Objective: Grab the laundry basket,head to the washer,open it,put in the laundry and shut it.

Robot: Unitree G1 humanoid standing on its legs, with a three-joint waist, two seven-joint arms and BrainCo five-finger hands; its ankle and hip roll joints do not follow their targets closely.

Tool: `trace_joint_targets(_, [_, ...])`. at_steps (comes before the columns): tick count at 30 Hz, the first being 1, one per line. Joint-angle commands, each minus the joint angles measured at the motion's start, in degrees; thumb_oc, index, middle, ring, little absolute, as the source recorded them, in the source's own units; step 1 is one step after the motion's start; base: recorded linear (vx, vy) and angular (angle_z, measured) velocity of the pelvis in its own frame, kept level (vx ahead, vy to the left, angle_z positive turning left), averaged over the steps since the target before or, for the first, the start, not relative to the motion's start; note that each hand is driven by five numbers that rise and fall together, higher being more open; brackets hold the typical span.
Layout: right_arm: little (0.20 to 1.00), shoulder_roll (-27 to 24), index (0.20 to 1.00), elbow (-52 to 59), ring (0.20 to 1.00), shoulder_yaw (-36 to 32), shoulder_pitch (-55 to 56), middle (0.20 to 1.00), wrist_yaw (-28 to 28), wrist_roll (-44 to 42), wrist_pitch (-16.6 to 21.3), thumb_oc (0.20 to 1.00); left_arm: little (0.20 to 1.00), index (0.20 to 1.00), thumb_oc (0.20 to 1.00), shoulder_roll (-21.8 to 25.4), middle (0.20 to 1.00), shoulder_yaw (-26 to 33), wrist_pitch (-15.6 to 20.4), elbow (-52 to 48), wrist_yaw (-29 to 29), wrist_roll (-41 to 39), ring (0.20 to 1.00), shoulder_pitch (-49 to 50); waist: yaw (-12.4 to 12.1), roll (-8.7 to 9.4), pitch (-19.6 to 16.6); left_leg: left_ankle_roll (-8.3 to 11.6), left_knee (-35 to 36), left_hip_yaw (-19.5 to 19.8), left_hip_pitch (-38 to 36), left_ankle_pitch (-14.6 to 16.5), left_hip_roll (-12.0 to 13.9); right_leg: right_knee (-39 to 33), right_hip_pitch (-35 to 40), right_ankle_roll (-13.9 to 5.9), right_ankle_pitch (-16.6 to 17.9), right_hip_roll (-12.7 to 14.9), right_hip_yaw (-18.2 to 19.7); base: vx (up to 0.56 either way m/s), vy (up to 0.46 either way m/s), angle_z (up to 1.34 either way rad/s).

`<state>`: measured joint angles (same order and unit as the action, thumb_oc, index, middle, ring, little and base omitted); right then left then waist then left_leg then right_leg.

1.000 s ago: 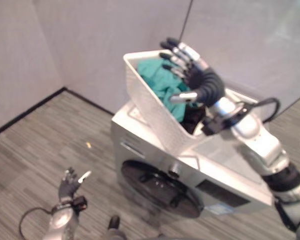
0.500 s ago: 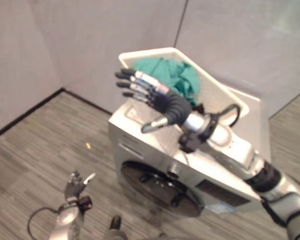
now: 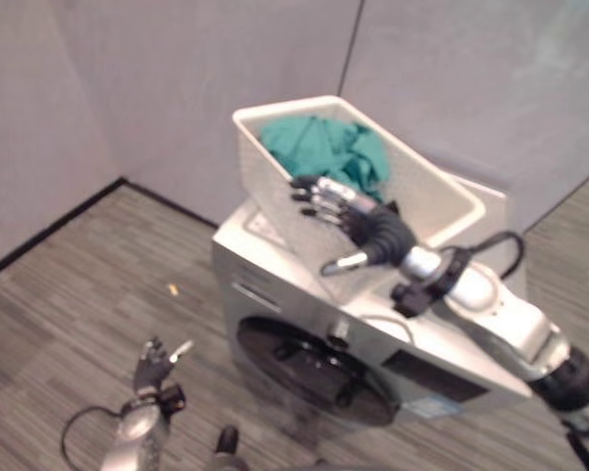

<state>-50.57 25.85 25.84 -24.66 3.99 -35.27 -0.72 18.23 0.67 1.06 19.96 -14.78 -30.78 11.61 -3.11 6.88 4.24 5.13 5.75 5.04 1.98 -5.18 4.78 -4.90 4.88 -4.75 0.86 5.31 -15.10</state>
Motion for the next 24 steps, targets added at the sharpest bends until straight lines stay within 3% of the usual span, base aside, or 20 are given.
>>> trace_joint_targets(1, [1.0,-1.81,1.0,0.33,1.0,-2.87,1.69,1.0,-1.0,5.71,-0.23,1.0,1.0,1.0,1.0,1.81,1.0,-0.38,2.32,0.69,0.11,-1.09,1.0,-2.24,-0.94,-0.13,-0.9,-0.96,-0.75,0.15,-4.06,6.72,2.78,4.43,-2.9,-3.89,-0.62,5.21,-1.4,0.0,0.0,0.0])
trace_joint_targets(3, [1.0,-1.81,1.0,0.35,1.0,-2.9,1.73,1.0,-0.99,5.72,-0.23,1.0,1.0,1.0,1.0,1.82,1.0,-0.39,2.32,0.69,0.11,-1.1,1.0,-2.24,-0.97,-0.13,-0.9,-0.96,-0.75,0.13,-4.07,6.72,2.78,4.43,-2.9,-3.89,-0.62,5.21,-1.38,0.0,0.0,0.0])
trace_joint_targets(9, [1.0,2.12,1.0,-5.27,1.0,-13.69,13.89,1.0,-2.36,15.97,-2.85,1.0,1.0,1.0,1.0,1.87,1.0,0.23,1.47,-0.01,0.47,-0.47,1.0,-1.19,-0.37,-1.23,-1.0,-1.36,-0.75,0.84,-3.99,7.07,2.43,4.39,-2.61,-3.78,-1.05,5.39,-1.5,0.01,0.008,0.02])
trace_joint_targets(19, [1.0,7.27,1.0,-18.59,1.0,-24.99,20.26,1.0,-6.93,28.88,-5.53,1.0,1.0,1.0,1.0,1.8,1.0,1.69,0.75,-0.7,1.55,0.59,1.0,0.02,-0.47,-1.83,-1.26,-1.75,-0.75,2.09,-3.73,7.48,2.15,4.35,-2.14,-3.37,-1.84,5.12,-1.62,0.0,-0.001,0.01])
trace_joint_targets(24, [1.0,11.27,1.0,-18.55,1.0,-25.3,20.83,1.0,-7.36,30.59,-5.36,1.0,1.0,1.0,1.0,1.66,1.0,1.8,0.65,-0.09,2.1,0.95,1.0,-0.28,-0.57,-1.98,-1.33,-2.08,-0.75,2.11,-4.1,7.77,2.18,4.48,-2.1,-3.24,-2.02,4.93,-1.14,0.0,0.0,0.0])
